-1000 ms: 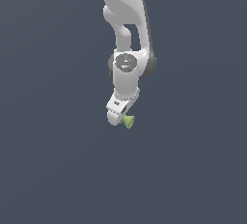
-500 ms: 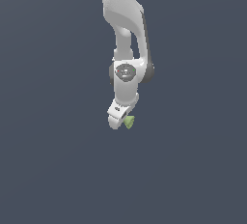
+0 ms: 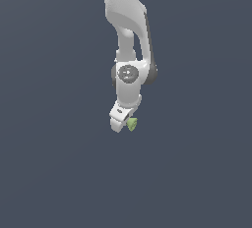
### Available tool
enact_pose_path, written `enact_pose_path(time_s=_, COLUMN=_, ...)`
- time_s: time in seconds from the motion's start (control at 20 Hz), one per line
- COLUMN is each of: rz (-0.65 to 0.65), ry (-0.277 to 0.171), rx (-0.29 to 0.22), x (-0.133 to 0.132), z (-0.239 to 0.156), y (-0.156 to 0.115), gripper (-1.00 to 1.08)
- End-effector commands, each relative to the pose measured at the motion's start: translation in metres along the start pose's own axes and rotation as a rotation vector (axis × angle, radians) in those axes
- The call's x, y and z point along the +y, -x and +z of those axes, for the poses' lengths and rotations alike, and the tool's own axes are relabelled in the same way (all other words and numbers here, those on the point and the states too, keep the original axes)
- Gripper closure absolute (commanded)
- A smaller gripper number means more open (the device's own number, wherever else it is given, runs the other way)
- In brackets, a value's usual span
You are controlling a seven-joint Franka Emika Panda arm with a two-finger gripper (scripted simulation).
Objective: Pick up the object and move it to a goal position.
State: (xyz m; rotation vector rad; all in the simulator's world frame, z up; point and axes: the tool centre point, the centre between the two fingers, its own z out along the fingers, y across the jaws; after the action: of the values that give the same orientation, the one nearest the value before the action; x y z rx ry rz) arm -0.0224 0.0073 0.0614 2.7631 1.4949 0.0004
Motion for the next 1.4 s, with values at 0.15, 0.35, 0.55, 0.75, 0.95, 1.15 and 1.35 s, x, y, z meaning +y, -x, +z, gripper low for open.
enact_pose_path(time_s=0.15, rz=0.0, ry=0.0, rx=0.0, x=-0.001, z=-0.002, y=0.0, gripper=1.08)
enact_pose_path(time_s=0.35, rz=0.0, ry=0.0, rx=0.0, x=-0.003, z=-0.012, y=0.002, gripper=1.08)
enact_pose_path(time_s=0.55, rz=0.0, ry=0.0, rx=-0.001, x=-0.007, z=-0.028, y=0.005, gripper=1.08)
enact_pose_path(time_s=0.75, rz=-0.001, ry=0.001, rx=-0.001, x=-0.013, z=-0.053, y=0.009, gripper=1.08)
enact_pose_path(time_s=0.95, rz=-0.001, ry=0.001, rx=-0.002, x=-0.021, z=-0.087, y=0.014, gripper=1.08)
enact_pose_path(time_s=1.15, rz=-0.002, ry=0.0, rx=-0.001, x=-0.03, z=-0.126, y=0.019, gripper=1.08)
enact_pose_path(time_s=1.35, rz=-0.002, ry=0.0, rx=0.0, x=-0.04, z=-0.169, y=0.025, gripper=1.08)
